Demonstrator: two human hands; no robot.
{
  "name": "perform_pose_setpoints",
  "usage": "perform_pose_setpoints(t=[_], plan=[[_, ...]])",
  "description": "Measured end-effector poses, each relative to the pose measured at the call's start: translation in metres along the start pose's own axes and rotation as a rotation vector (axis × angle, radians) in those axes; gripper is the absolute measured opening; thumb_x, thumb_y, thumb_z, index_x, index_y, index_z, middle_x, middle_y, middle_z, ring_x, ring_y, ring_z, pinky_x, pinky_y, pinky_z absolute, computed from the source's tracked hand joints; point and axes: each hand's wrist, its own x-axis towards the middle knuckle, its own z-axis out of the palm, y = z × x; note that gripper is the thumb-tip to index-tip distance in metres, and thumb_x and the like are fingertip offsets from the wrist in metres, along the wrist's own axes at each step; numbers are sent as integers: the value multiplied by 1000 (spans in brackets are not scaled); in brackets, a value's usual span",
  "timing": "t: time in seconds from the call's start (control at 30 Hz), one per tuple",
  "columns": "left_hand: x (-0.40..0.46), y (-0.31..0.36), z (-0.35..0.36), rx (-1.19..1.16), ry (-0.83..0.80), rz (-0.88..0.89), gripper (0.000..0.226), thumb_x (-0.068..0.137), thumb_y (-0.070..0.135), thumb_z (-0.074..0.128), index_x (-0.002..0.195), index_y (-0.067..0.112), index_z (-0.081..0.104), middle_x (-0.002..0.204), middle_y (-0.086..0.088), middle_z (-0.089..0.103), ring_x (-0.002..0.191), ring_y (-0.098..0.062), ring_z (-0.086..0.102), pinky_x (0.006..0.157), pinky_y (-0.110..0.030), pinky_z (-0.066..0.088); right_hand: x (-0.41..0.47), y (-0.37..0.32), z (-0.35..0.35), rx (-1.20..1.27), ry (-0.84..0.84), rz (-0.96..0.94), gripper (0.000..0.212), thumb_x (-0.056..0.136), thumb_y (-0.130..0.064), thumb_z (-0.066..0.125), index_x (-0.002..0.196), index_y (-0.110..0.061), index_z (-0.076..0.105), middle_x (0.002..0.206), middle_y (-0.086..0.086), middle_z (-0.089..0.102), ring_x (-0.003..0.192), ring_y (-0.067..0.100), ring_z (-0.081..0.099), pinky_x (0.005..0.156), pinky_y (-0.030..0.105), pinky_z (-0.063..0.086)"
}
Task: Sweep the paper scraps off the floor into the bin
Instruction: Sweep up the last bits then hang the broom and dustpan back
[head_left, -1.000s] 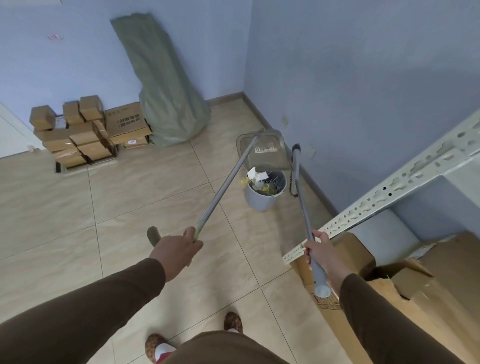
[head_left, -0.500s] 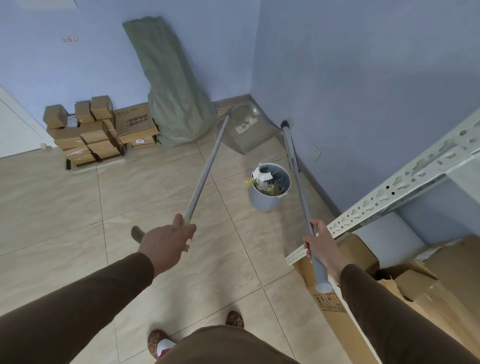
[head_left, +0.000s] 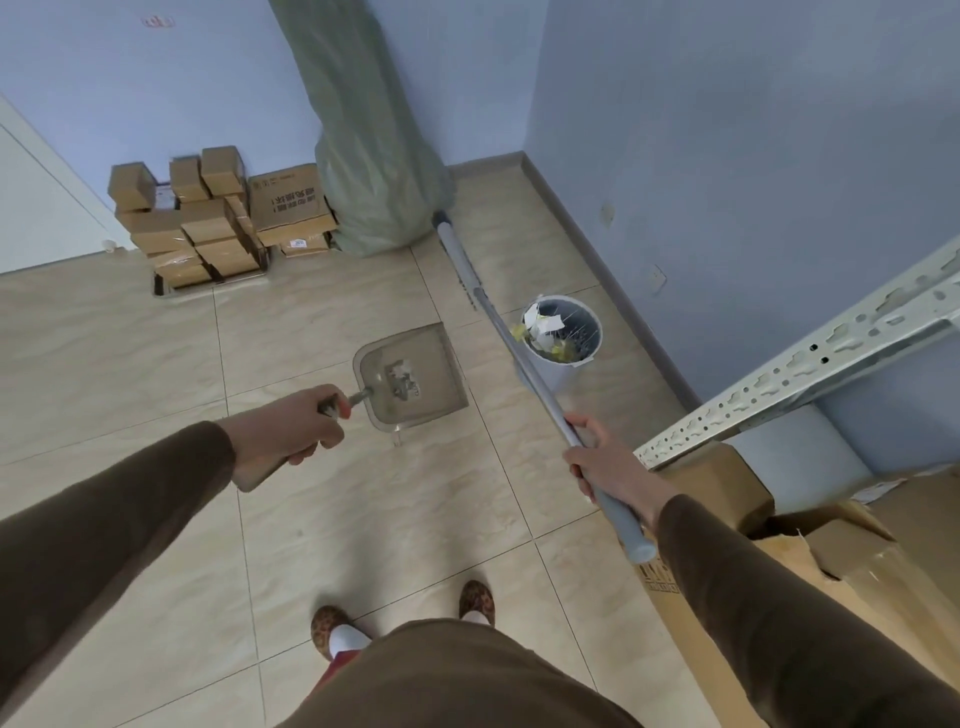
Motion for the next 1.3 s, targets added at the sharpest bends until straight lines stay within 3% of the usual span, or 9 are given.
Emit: perform_pose_setpoints(t=[0.1, 0.23, 0.43, 0.53, 0.8, 0.9, 1.07, 1.17, 1.3], plan=[[0, 2, -11, -47, -72, -60, 26, 84, -5, 54, 107, 7, 58, 63, -3, 51, 44, -12, 39, 41, -23, 32, 3, 11, 3, -4, -52, 86, 42, 93, -10, 55, 128, -33, 52, 69, 6, 58, 51, 15, 49, 47, 27, 42], [9, 7, -7, -98, -157, -116, 21, 85, -2, 53, 104, 7, 58, 73, -5, 53, 51, -12, 40, 43, -23, 33, -3, 32, 4, -155, -50, 146, 42, 91, -3, 52, 127, -25, 51, 72, 9, 58, 46, 13, 48, 42, 22, 42], [49, 26, 17, -92, -192, -194, 23, 89, 7, 57, 111, 1, 61, 86, -15, 59, 50, -13, 39, 41, -21, 36, -3, 60, -4, -322, -37, 266, 40, 93, -3, 43, 129, -21, 45, 86, 9, 57, 62, 17, 51, 46, 22, 44], [70, 35, 30, -29, -209, -198, 16, 87, 11, 59, 100, 3, 58, 85, -16, 59, 48, -14, 41, 42, -23, 36, 9, 65, -12, -396, -25, 300, 34, 94, -5, 41, 125, -19, 46, 93, 11, 60, 66, 20, 56, 50, 25, 47], [107, 44, 50, 139, -26, -183, 17, 86, 12, 53, 91, -2, 59, 72, -16, 60, 46, -19, 48, 40, -22, 37, 56, 74, 21, -301, -37, 421, 40, 96, 2, 39, 136, -2, 41, 94, 16, 56, 61, 21, 54, 52, 29, 48], [110, 40, 47, 144, -15, -224, 16, 85, 10, 53, 92, -3, 59, 75, -17, 60, 49, -20, 48, 42, -23, 38, 52, 70, 48, -249, -159, 477, 45, 95, -1, 40, 138, -11, 33, 108, 18, 53, 64, 19, 51, 51, 27, 48], [108, 31, 43, 116, -29, -253, 19, 86, 9, 53, 100, -3, 58, 80, -17, 59, 51, -19, 47, 45, -23, 37, 27, 35, 6, -8, -286, 509, 40, 97, -2, 46, 134, -17, 42, 68, 9, 49, 37, 12, 44, 34, 17, 35], [101, 28, 40, 87, -50, -275, 25, 87, 10, 54, 108, -3, 57, 84, -17, 59, 49, -17, 45, 45, -23, 37, 9, 15, -25, -13, -373, 461, 36, 99, -7, 48, 132, -22, 43, 63, 7, 50, 40, 14, 42, 33, 21, 35], [90, 25, 33, 64, -160, -322, 26, 90, 10, 56, 114, 0, 59, 100, -26, 70, 41, -13, 43, 41, -20, 35, -7, 4, -23, -54, -340, 407, 35, 98, -11, 49, 128, -28, 46, 66, 7, 53, 43, 13, 43, 38, 22, 38]])
